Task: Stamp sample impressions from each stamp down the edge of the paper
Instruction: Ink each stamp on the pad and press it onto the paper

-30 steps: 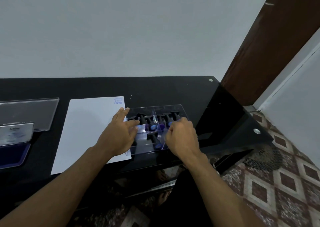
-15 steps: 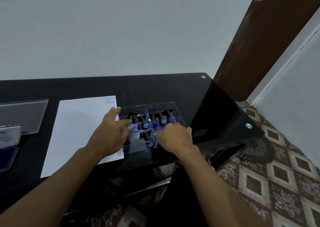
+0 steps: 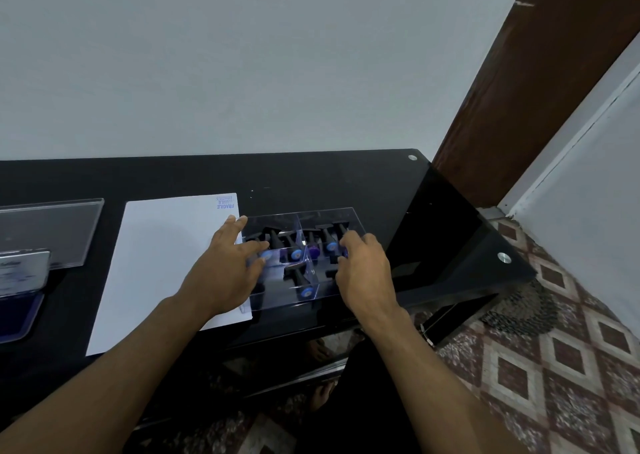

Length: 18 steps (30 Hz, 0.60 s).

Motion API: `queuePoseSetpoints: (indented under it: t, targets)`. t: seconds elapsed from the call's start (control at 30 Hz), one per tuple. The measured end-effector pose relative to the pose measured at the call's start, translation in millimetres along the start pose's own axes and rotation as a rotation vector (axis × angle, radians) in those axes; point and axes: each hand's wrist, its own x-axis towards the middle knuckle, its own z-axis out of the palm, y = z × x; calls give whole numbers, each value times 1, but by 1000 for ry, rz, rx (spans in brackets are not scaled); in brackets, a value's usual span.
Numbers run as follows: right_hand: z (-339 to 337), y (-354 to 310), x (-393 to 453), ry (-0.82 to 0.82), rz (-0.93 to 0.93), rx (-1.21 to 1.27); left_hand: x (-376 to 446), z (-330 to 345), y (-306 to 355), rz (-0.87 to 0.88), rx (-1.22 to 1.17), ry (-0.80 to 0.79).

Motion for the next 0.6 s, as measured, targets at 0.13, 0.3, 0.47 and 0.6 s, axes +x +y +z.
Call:
queuePoseSetpoints:
  t: [0.13, 0.3, 0.47, 0.6]
  targets:
    - [-3, -5, 1, 57, -13, 59, 0, -1, 2, -19, 18, -16]
    - [-9, -25, 1, 102, -70, 97, -5, -13, 7, -18, -4, -9]
    - [-8, -65, 0, 120, -149, 163, -19, -38, 5, -81, 19, 4]
    - [6, -111, -7, 69, -213, 236, -39, -60, -19, -167, 93, -16]
